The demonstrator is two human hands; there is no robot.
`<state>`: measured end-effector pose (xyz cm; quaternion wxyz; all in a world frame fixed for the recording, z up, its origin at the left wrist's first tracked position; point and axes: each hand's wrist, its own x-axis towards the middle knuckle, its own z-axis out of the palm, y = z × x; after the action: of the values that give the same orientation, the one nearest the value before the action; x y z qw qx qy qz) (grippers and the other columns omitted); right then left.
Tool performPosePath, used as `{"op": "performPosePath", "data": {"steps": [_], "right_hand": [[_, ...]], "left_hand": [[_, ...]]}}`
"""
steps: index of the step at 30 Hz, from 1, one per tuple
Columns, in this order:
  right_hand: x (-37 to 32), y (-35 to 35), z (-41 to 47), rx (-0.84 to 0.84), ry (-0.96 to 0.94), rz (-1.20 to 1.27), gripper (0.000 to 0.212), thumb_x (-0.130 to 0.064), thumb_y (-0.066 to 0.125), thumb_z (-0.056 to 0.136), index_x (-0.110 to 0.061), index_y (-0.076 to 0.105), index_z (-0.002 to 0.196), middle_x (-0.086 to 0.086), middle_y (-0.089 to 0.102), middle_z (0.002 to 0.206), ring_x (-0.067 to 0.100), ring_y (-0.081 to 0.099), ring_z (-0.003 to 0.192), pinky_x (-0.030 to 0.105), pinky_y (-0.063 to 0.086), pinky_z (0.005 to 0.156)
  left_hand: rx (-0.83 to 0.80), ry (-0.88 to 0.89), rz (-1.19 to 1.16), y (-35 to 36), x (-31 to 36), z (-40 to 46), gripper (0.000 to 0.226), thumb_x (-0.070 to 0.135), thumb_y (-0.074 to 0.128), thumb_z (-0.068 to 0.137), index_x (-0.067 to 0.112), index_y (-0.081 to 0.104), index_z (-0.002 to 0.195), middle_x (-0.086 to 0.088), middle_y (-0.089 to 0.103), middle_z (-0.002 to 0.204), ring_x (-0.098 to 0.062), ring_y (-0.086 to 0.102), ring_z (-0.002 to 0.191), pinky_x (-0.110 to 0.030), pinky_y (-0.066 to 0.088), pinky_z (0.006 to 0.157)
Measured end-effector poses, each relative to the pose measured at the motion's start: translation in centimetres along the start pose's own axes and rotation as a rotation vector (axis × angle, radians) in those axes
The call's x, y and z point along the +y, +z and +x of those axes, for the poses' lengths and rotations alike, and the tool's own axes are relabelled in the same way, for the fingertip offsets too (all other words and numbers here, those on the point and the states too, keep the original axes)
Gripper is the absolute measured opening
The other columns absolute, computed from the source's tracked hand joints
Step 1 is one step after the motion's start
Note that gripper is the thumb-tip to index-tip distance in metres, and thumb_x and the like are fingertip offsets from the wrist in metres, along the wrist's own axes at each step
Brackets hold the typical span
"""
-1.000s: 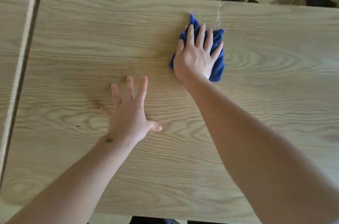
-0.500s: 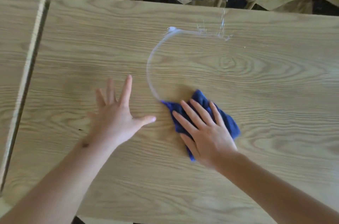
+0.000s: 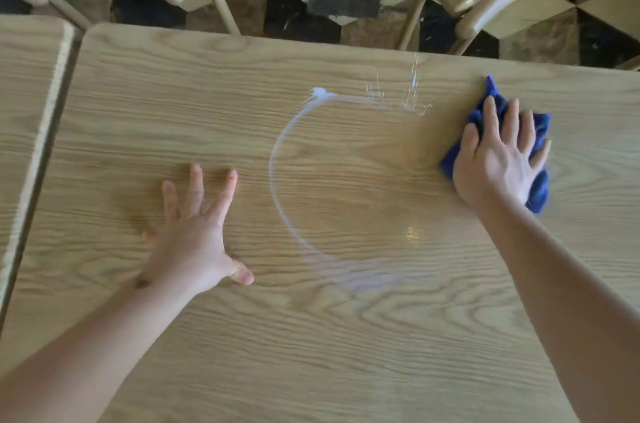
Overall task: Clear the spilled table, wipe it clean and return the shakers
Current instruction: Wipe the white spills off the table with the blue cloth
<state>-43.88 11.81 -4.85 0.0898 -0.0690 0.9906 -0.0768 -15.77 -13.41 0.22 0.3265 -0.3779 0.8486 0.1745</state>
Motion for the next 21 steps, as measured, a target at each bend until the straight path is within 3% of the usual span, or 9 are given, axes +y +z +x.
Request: {"op": "performPosePath", "data": {"steps": [5, 12, 16, 21], "right_hand": [[-8.9, 1.3, 4.8, 0.022, -0.058, 0.03, 0.06, -0.05, 0.017, 0.101, -0.033, 0.019, 0.158, 0.0, 0.01, 0.168, 0.023, 0.004, 0.155, 0.058, -0.002, 0.122], [-21.0, 3.6, 2.4, -0.054, -0.415, 0.021, 0.059, -0.049, 0.016, 0.102, -0.031, 0.023, 0.158, 0.0, 0.013, 0.168, 0.022, 0.005, 0.155, 0.056, -0.004, 0.123], [-23.1, 4.8, -0.5, -0.084, -0.609, -0.018, 0.057, -0.048, 0.021, 0.102, -0.032, 0.027, 0.156, 0.001, 0.017, 0.167, 0.022, 0.008, 0.155, 0.056, -0.003, 0.123], [-21.7, 5.2, -5.6, -0.137, -1.056, -0.138, 0.056, -0.049, 0.028, 0.102, -0.034, 0.029, 0.156, -0.002, 0.021, 0.166, 0.024, 0.015, 0.153, 0.055, 0.004, 0.123]], "left_hand": [[0.004, -0.008, -0.013, 0.0, 0.2, 0.1, 0.16, 0.054, 0.094, 0.044, 0.061, -0.04, 0.131, 0.01, -0.048, 0.151, -0.033, -0.033, 0.146, -0.074, 0.025, 0.109], [0.028, -0.001, -0.003, 0.1, 0.1, 0.3, 0.161, 0.054, 0.094, 0.043, 0.058, -0.036, 0.137, 0.008, -0.046, 0.153, -0.035, -0.032, 0.147, -0.075, 0.026, 0.107], [0.019, -0.002, -0.013, 0.1, 0.3, 0.3, 0.159, 0.053, 0.094, 0.045, 0.055, -0.034, 0.14, 0.007, -0.044, 0.154, -0.035, -0.032, 0.146, -0.078, 0.024, 0.106], [0.044, 0.013, 0.001, 0.5, -0.1, -0.1, 0.156, 0.058, 0.092, 0.047, 0.046, -0.029, 0.146, 0.005, -0.039, 0.157, -0.035, -0.03, 0.147, -0.076, 0.025, 0.107]]}}
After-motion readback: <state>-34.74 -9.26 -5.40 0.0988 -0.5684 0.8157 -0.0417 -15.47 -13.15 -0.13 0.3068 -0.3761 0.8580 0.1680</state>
